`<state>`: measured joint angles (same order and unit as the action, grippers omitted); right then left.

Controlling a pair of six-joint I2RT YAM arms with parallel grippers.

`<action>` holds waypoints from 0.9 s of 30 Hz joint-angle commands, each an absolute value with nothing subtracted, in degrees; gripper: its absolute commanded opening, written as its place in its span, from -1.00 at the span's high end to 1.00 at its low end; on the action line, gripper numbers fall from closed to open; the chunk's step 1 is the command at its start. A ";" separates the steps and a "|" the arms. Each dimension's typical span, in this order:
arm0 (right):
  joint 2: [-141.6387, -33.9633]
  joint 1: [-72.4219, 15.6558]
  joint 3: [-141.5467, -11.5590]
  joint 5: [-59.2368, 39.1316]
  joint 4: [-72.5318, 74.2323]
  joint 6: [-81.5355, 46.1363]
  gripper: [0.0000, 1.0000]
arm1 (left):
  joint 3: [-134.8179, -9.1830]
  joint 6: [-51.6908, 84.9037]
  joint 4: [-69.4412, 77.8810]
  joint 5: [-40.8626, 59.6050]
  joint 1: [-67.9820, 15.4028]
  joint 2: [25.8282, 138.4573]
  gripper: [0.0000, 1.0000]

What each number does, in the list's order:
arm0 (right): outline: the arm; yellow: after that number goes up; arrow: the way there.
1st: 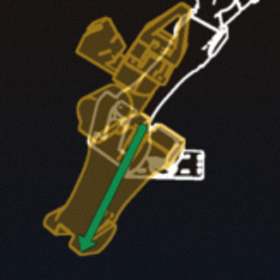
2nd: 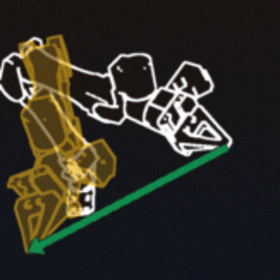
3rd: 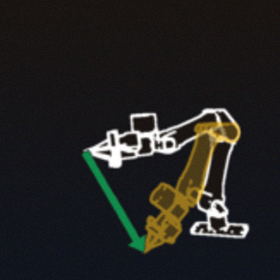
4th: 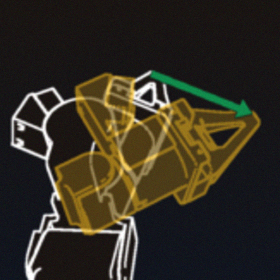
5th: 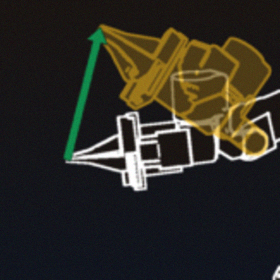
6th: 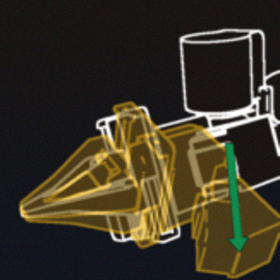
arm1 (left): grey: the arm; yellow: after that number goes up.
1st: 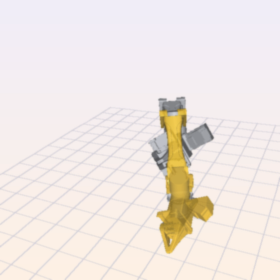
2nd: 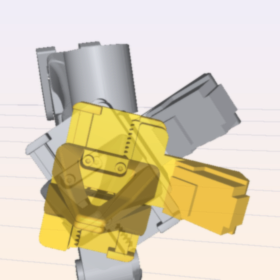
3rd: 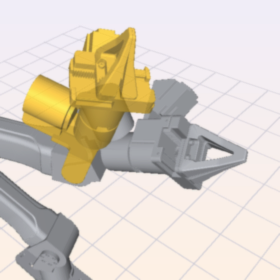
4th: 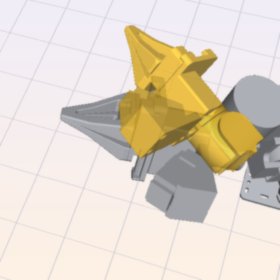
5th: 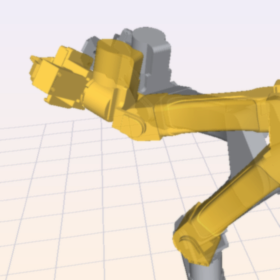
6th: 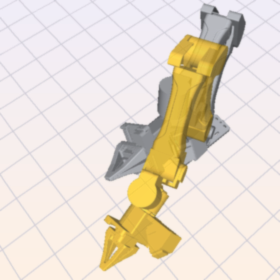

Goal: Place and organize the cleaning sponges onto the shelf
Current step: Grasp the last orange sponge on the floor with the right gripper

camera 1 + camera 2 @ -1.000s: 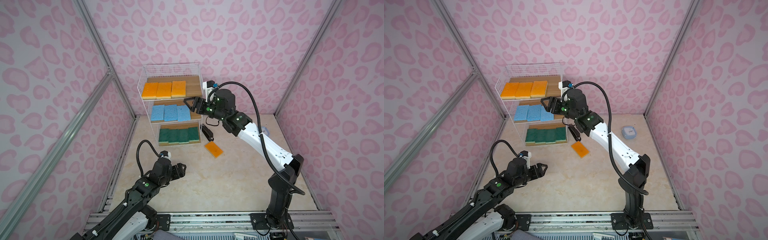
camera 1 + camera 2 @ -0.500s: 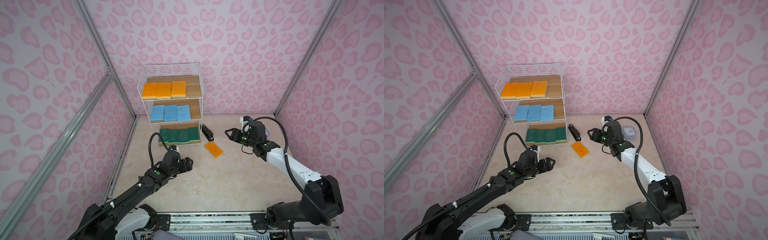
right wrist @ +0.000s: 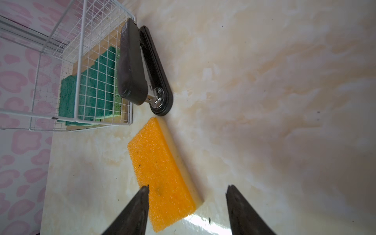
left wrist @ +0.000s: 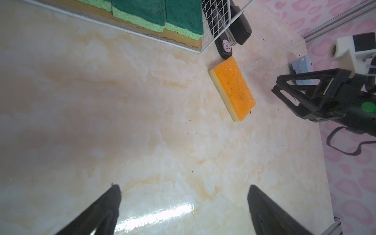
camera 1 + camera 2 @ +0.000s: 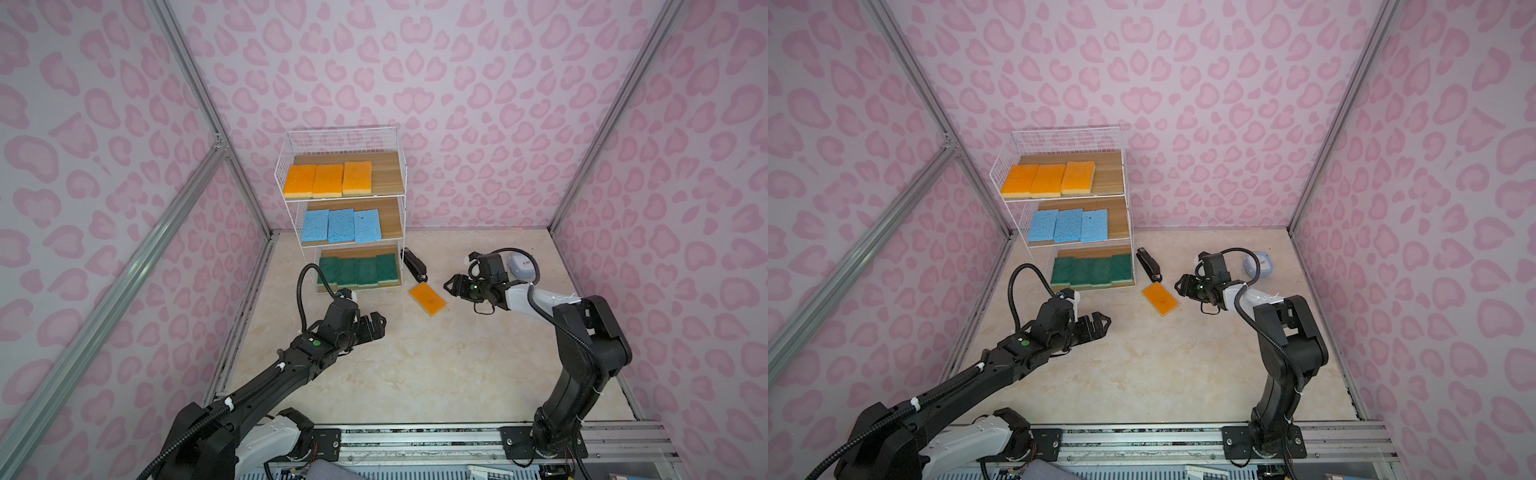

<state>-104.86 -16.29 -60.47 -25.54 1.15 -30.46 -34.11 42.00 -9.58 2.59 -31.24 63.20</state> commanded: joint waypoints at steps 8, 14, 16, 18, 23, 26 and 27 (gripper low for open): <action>-110.11 -18.33 -60.48 -27.61 6.63 -32.08 -0.12 | -38.12 37.74 -6.92 3.31 -30.15 70.25 -0.96; -111.62 -19.85 -61.00 -27.11 6.32 -32.60 -0.01 | -43.13 34.69 -6.96 0.63 -29.98 74.58 -0.94; -111.79 -19.79 -60.86 -27.03 6.59 -32.95 0.07 | -44.31 33.99 -7.45 -0.04 -29.89 75.46 -0.94; -112.05 -19.81 -61.12 -27.02 6.42 -33.16 0.19 | -44.82 33.57 -7.46 -0.05 -29.72 75.76 -0.94; -112.09 -20.10 -60.82 -27.11 6.89 -33.83 0.58 | -44.19 33.27 -6.18 -0.52 -29.53 75.15 -0.94; -111.51 -20.12 -60.08 -26.93 7.20 -34.23 0.85 | -45.30 32.03 -4.98 -0.36 -29.43 76.46 -0.94; -111.10 -20.04 -59.90 -26.88 7.21 -34.30 0.89 | -45.93 31.57 -4.30 -0.04 -29.44 77.31 -0.94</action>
